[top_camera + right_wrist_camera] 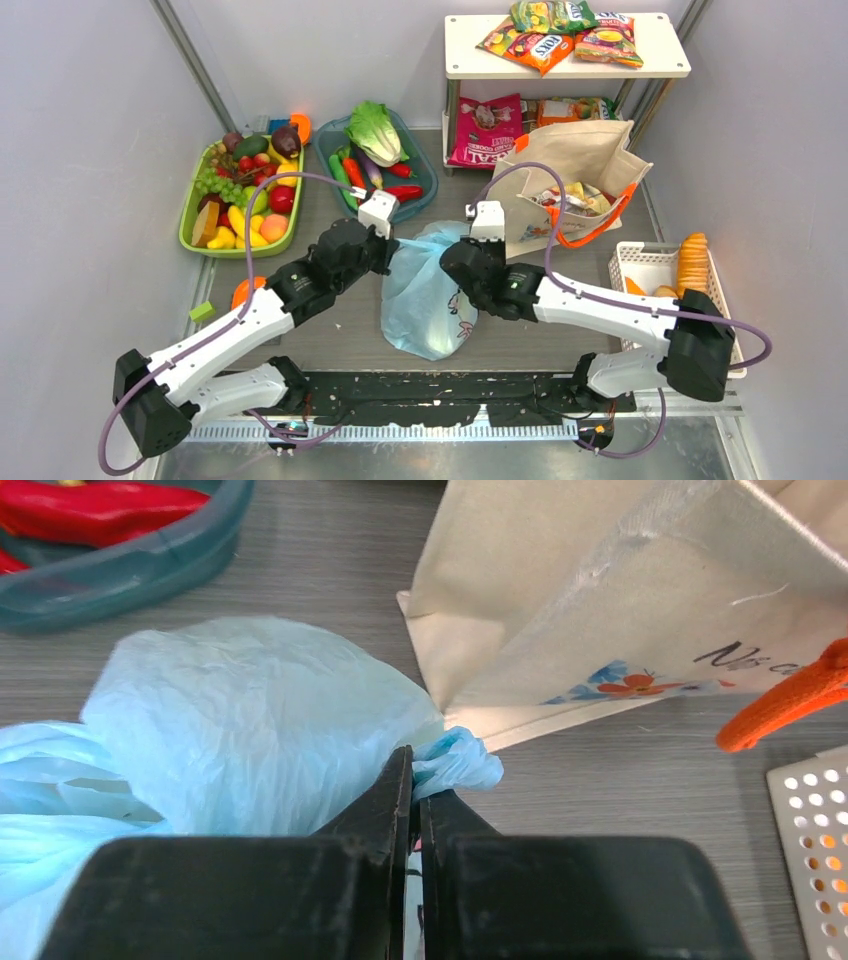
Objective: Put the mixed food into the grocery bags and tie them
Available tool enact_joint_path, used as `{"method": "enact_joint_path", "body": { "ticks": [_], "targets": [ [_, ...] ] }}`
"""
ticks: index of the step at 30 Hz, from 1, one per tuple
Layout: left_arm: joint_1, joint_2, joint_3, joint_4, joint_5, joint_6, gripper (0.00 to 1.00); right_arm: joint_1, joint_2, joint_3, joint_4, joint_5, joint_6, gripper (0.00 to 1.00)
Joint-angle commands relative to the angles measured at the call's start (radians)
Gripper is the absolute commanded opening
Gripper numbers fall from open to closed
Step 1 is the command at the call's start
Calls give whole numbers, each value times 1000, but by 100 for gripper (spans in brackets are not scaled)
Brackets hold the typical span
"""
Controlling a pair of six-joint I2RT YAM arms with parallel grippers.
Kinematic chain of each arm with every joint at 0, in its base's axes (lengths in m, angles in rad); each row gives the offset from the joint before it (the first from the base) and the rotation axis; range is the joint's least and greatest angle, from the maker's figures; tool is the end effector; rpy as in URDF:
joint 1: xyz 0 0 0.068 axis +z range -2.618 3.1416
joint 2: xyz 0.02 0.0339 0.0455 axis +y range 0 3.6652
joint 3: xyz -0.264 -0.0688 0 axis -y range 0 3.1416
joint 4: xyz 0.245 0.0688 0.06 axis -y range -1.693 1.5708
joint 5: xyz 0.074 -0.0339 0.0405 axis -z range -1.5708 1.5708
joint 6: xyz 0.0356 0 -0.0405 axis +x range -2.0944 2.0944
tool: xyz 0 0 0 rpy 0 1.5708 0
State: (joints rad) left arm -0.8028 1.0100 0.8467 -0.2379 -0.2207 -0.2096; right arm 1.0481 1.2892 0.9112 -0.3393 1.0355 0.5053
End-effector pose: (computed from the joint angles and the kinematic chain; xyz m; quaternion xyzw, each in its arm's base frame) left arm 0.1662 -0.1609 0.3140 0.1841 0.8103 -0.1857 0.5244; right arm 0.1593 0.2151 0.2719 -0.0147 0.8170 -0.0692 0.5723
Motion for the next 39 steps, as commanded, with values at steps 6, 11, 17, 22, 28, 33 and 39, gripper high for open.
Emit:
{"method": "enact_joint_path", "body": {
  "ticks": [6,11,17,22,28,33,39],
  "targets": [
    [188,-49,-289,54,-109,-398,0,-313,-64,-288,-110,-163,362,5],
    [254,-49,-347,69,-131,-417,0,-352,-138,-399,-23,-208,352,5],
    [232,-98,-245,63,-97,-349,0,-351,-164,-310,-29,-226,254,5],
    [186,-125,-109,10,-138,-206,0,-347,-269,-243,55,-361,-32,5],
    [97,-85,-16,-19,-167,-143,0,-341,-352,-228,139,-500,-143,5],
    [207,-88,-194,116,-21,-352,0,-375,-307,-276,19,-312,102,5],
    [344,-106,-334,124,-17,-410,0,-524,-372,-524,145,-486,245,5]
  ]
}}
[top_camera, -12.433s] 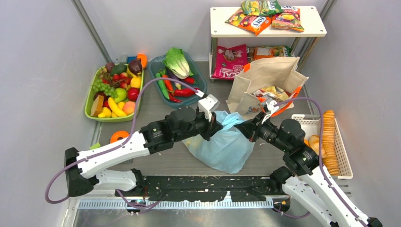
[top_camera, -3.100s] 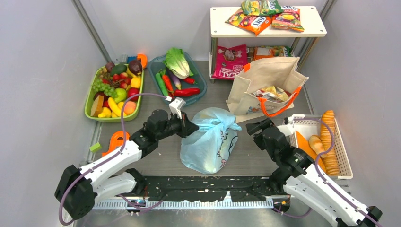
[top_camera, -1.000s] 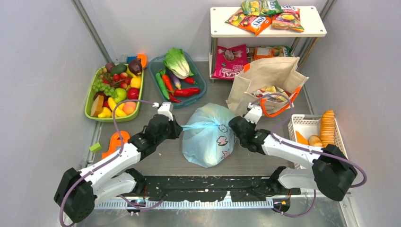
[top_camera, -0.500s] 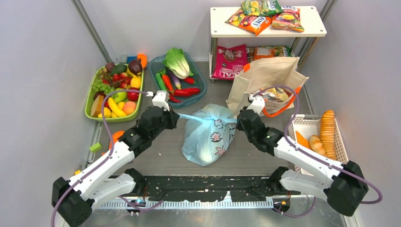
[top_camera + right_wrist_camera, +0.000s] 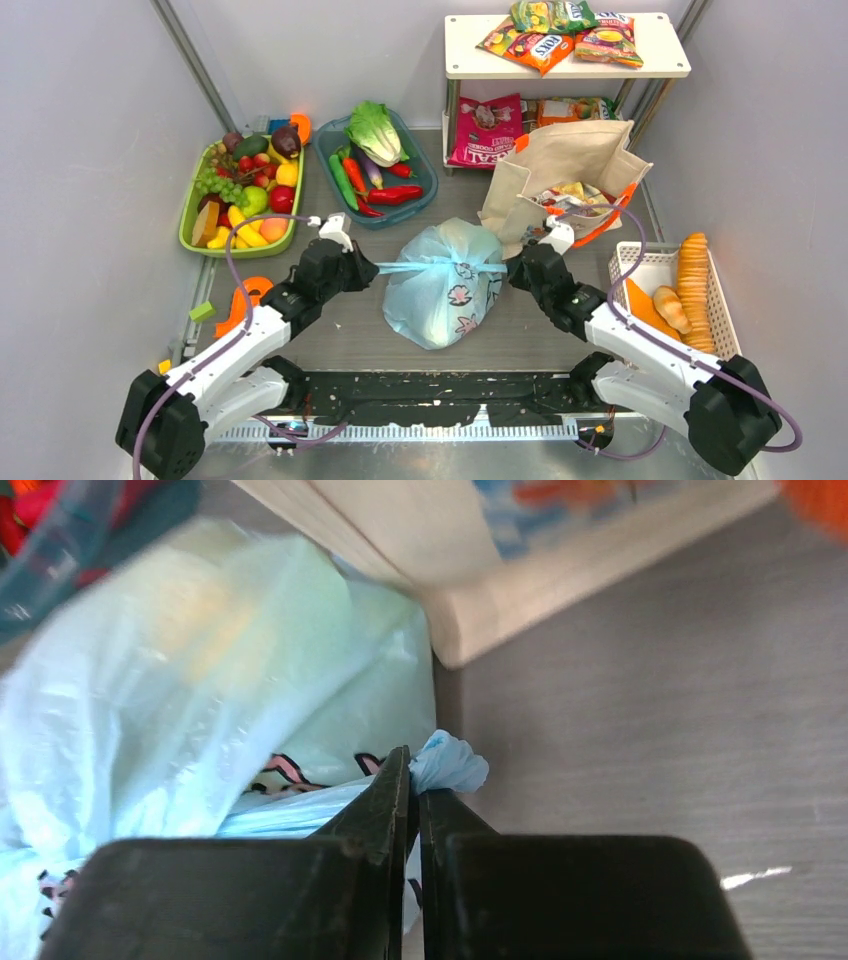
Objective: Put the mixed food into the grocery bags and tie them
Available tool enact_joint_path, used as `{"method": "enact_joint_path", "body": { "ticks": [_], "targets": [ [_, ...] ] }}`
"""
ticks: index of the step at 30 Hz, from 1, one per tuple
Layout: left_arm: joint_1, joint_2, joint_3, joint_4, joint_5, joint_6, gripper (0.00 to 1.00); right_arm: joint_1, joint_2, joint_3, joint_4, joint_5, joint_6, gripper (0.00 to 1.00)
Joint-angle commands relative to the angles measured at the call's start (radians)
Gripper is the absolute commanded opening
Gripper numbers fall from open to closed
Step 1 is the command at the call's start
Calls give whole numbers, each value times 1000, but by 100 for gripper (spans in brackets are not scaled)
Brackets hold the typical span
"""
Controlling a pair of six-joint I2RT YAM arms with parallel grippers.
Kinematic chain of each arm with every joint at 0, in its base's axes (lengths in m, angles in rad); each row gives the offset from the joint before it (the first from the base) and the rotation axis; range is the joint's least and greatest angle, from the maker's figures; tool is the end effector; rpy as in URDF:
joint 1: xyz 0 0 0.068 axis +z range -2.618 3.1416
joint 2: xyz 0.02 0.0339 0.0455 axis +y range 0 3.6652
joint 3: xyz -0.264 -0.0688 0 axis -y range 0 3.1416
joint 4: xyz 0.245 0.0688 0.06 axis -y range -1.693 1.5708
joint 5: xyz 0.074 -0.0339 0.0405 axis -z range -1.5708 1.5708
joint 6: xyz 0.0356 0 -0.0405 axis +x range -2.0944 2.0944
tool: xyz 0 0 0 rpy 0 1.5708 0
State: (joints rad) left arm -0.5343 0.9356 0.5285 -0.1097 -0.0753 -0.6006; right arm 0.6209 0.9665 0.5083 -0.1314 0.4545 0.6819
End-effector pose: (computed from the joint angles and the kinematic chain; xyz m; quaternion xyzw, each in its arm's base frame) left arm 0.1798 -0.1033 0.2300 -0.0475 0.8626 -0.2427 0.4413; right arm 0.1753 0.1062 0.2173 0.1323 0.8557 0.1203 0.4855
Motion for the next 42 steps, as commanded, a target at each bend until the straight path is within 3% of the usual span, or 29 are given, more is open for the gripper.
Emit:
{"method": "enact_joint_path", "body": {
  "ticks": [1,4,9,14,19,28,42],
  "targets": [
    [76,-42,-4,-14,-164,-9,0,-96,-62,-125,-51,89,56,5],
    [69,-78,41,8,-95,22,0,-98,-71,-82,-31,50,-24,5],
    [2,-101,149,43,12,154,0,-96,-86,101,-44,-56,-292,5],
    [-84,-70,250,44,69,233,0,-96,-133,161,116,-446,-406,5],
    [-123,-17,325,80,193,225,0,-83,-42,272,168,-757,-409,5],
    [-208,96,403,179,298,216,0,54,81,372,230,-865,-482,5],
    [-211,179,392,159,298,239,0,62,112,240,359,-915,-536,5]
  ]
}}
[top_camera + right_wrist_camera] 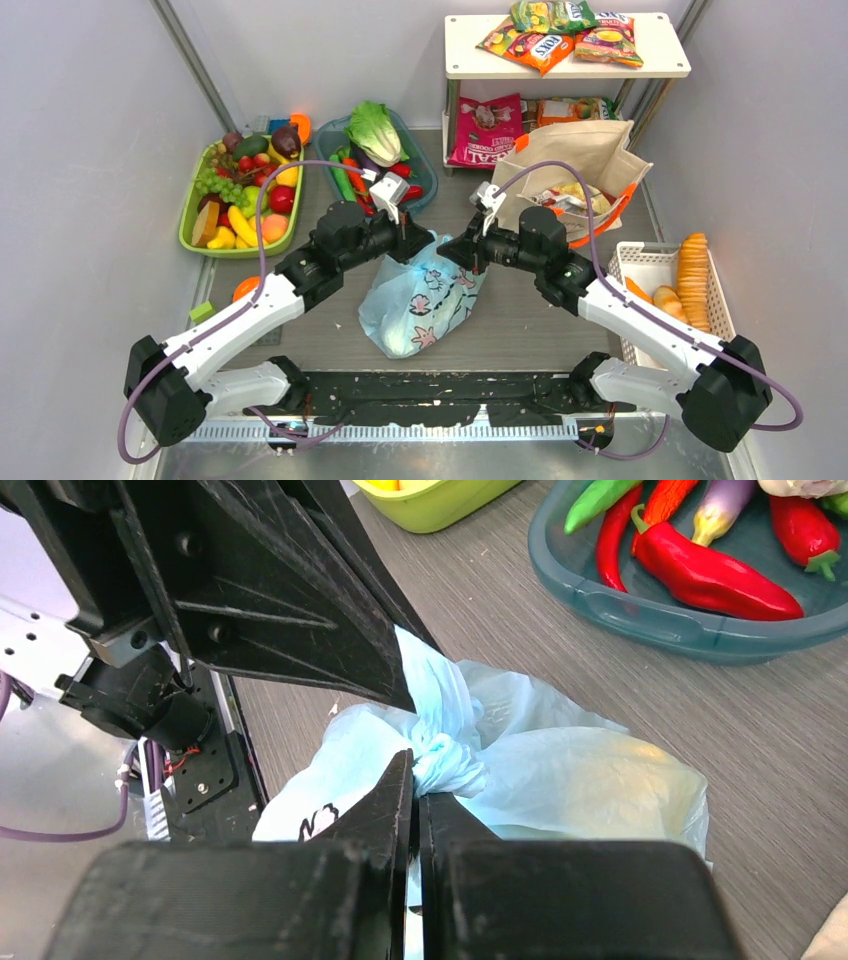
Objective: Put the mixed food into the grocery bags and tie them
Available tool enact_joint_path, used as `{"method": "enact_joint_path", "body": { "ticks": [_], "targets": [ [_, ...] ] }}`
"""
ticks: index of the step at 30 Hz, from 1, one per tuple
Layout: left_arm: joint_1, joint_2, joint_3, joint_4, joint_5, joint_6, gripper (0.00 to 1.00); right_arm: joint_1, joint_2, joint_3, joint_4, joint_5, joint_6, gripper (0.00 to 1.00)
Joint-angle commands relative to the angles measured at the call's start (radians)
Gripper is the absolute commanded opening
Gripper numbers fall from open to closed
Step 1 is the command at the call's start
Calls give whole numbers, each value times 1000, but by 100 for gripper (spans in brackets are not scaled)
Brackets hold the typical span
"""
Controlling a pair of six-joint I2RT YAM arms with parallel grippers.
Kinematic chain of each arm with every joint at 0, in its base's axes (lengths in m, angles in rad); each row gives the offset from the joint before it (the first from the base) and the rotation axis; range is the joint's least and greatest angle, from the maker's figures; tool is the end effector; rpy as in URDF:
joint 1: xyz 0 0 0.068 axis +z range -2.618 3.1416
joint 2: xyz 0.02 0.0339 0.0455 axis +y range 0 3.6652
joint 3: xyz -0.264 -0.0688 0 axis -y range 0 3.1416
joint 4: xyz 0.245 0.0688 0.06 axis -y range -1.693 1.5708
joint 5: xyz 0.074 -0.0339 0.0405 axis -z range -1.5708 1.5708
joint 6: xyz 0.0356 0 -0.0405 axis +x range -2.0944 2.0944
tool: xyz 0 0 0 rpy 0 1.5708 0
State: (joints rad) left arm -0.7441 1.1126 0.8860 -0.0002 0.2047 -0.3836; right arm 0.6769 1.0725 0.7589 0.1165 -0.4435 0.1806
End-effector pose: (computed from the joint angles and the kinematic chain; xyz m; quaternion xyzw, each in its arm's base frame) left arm 0.1875 -0.1824 0.3292 0.2021 0.7545 -0.3986 0.4807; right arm 0.1849 0.1682 0.3061 -0.3205 0.6970 0.4118 0.4919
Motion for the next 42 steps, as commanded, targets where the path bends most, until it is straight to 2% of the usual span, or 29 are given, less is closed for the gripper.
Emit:
{"method": "enact_joint_path", "body": {
  "ticks": [1,13,21,29,37,42],
  "targets": [
    [-1,3,34,43,15,27,0,6,15,-26,126,-12,-41,5],
    [-4,92,54,59,62,4,0,6,27,-219,416,81,10,8],
    [-32,149,83,34,99,-2,0,6,1,-302,501,122,29,10],
    [-39,164,86,27,105,-16,0,6,5,-346,554,132,61,26],
    [-53,178,66,41,91,-53,0,7,35,-374,637,121,109,36],
    [-54,193,77,45,84,-60,0,12,53,-390,681,111,133,38]
  ]
}}
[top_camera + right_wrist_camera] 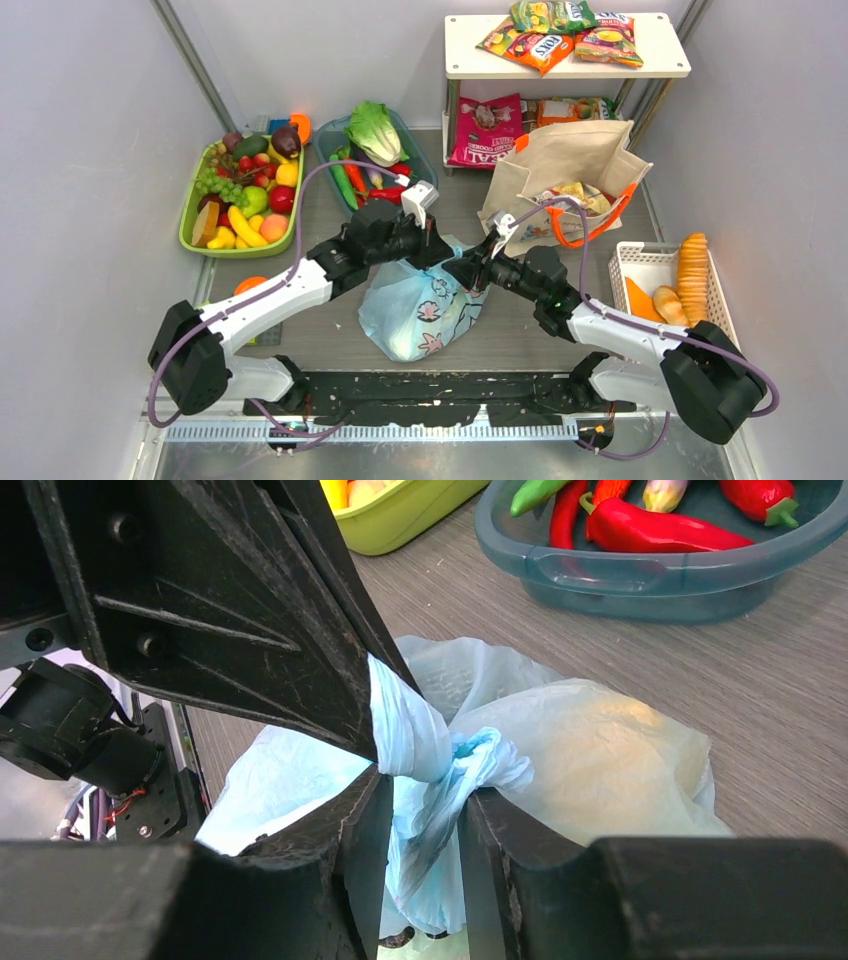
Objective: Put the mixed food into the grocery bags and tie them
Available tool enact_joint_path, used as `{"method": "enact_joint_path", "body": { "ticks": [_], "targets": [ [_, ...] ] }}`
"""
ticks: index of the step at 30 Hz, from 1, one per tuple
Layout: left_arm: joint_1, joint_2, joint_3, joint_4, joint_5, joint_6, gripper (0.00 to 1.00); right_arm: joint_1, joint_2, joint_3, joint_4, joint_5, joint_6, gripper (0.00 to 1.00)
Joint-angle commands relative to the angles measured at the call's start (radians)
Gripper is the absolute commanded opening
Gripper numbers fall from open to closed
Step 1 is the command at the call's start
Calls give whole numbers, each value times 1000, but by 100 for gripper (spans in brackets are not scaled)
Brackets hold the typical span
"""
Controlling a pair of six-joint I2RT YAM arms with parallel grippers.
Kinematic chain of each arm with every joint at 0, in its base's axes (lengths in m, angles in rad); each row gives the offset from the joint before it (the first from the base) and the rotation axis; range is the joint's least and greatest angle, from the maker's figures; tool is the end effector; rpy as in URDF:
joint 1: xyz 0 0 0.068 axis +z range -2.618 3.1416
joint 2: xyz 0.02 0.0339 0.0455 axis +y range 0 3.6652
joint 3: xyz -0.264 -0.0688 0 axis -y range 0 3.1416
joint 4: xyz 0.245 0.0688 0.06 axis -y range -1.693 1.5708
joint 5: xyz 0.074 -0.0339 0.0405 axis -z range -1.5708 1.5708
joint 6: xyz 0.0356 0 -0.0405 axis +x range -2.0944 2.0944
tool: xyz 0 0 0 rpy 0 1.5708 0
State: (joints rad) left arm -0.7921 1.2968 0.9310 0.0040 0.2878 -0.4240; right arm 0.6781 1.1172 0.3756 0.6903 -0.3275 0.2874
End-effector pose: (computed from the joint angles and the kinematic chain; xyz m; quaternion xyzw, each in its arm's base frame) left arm 0.2035 -0.2206 0.2978 0.2292 0.7856 -0.4182 0.3943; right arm 0.1743 0.1551 0.2240 -0.2490 0.6799 0.4201 0.5470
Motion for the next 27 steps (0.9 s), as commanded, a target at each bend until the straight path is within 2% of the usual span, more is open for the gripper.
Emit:
{"method": "enact_joint_path", "body": {
  "ticks": [1,11,17,19,20,22,24,26,27],
  "targets": [
    [-6,12,35,41,3,-24,0,12,10,-8,111,-3,27,39],
    [-19,47,43,56,14,-43,0,34,53,-12,176,16,52,42],
    [-22,25,39,65,56,-71,0,34,62,-14,216,31,80,28],
    [-25,17,18,94,67,-82,0,33,65,-15,233,32,91,35],
    [-26,16,12,102,68,-84,0,34,65,-17,237,28,92,42],
    [-26,14,13,97,60,-76,0,34,67,-22,248,24,92,47],
    [-25,13,21,82,49,-64,0,35,68,-27,251,21,89,48],
    [-26,14,28,77,48,-60,0,34,71,-27,255,23,94,45],
    [-25,16,32,77,52,-65,0,34,73,-24,256,23,96,38]
  ]
}}
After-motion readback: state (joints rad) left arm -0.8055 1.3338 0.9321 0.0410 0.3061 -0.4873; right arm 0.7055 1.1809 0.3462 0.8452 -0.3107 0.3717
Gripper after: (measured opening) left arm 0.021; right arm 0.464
